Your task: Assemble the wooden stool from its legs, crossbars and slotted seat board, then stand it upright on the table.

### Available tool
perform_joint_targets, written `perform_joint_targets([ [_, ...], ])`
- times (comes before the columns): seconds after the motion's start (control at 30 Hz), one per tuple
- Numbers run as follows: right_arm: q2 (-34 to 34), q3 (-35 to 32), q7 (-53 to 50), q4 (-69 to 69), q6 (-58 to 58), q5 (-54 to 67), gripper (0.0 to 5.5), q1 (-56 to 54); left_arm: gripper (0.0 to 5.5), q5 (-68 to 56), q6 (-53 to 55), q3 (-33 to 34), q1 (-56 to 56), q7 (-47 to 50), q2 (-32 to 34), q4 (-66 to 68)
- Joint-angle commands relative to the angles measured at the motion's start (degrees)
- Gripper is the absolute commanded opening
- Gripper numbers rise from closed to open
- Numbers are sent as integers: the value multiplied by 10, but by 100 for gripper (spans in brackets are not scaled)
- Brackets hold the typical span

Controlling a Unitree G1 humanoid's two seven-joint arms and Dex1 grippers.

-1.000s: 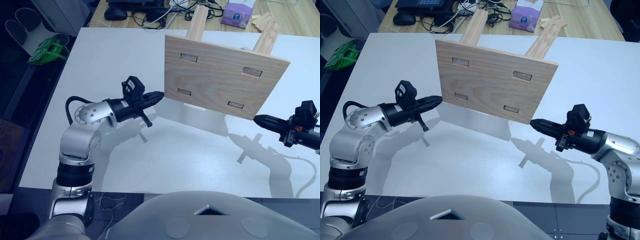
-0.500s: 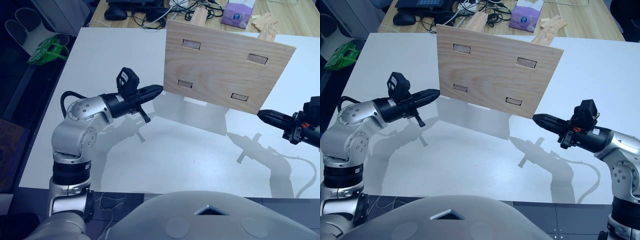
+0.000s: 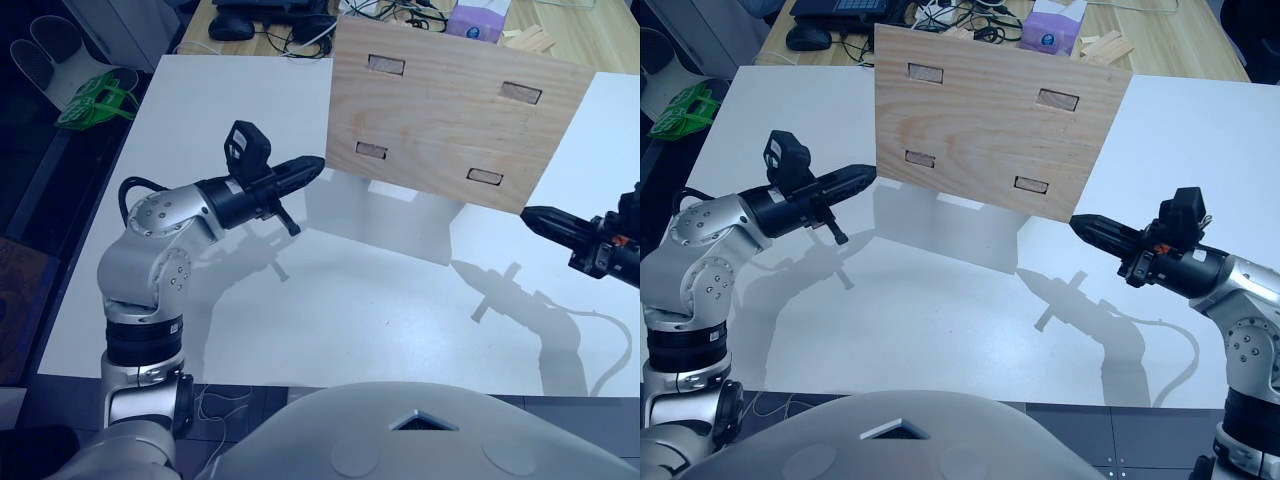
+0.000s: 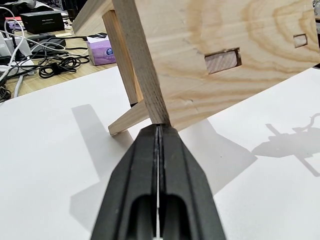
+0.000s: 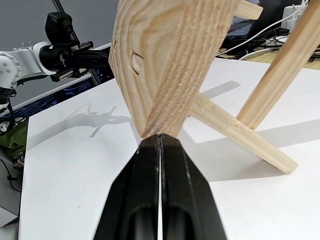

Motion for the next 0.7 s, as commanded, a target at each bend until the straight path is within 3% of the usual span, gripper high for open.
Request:
perform_joint_targets([
  [0.03, 12, 20, 9, -36, 2, 44, 0, -34, 2, -67, 6, -29, -31, -26, -33, -45],
  [0.7, 18, 7, -13, -35, 7, 86, 0, -46, 2, -115, 22, 2, -49, -6, -54, -49],
])
